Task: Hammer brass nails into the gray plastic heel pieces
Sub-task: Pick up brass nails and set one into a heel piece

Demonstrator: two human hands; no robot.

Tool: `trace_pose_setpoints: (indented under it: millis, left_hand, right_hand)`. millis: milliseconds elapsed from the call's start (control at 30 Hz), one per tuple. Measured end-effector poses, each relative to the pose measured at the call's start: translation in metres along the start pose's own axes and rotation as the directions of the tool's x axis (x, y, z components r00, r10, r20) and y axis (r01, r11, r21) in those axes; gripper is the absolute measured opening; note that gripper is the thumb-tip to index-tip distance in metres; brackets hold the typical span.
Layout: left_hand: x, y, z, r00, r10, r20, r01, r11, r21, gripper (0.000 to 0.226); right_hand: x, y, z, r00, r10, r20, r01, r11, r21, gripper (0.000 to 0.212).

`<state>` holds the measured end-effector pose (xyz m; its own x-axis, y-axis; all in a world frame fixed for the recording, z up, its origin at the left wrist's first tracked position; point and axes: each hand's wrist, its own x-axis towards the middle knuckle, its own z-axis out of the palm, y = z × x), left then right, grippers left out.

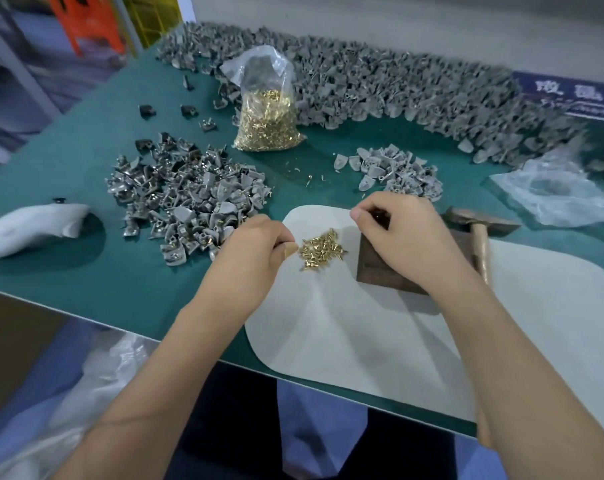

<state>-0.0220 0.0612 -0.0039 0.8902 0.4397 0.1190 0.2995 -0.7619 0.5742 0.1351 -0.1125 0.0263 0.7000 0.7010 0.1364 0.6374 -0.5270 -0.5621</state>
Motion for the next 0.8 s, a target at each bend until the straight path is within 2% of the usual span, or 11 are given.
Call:
trace_pose_setpoints:
  millis: [167,267,467,800]
  left_hand:
    - [-0.004,-0.003,0.005,0.999,-0.013,-0.035,0.013,1.0,0.005,0.009]
    - [-0.008,-0.004,0.005,0.995,-0.026,-0.099,0.022,0.999,-0.037,0.018]
    - [-0.013,0.0,0.005,0.988,0.01,-0.157,-0.01,1.0,-0.004,0.006]
    - [-0.013,0.007,0.005,0.995,-0.035,-0.094,0.039,0.998,0.045,0.016]
  right_hand:
    - [-0.003,0.0,-0.001,1.0,-0.005,0.008,0.004,0.999,0.035,0.017]
    - [-0.003,0.0,0.0,1.0,-0.003,0.005,0.003,0.999,0.037,0.016]
    - [-0.003,0.001,0.001,1.0,-0.008,0.003,0.008,1.0,0.027,0.016]
    - [-0.003,0.002,0.002,1.0,-0.017,0.003,0.016,1.0,0.026,0.015]
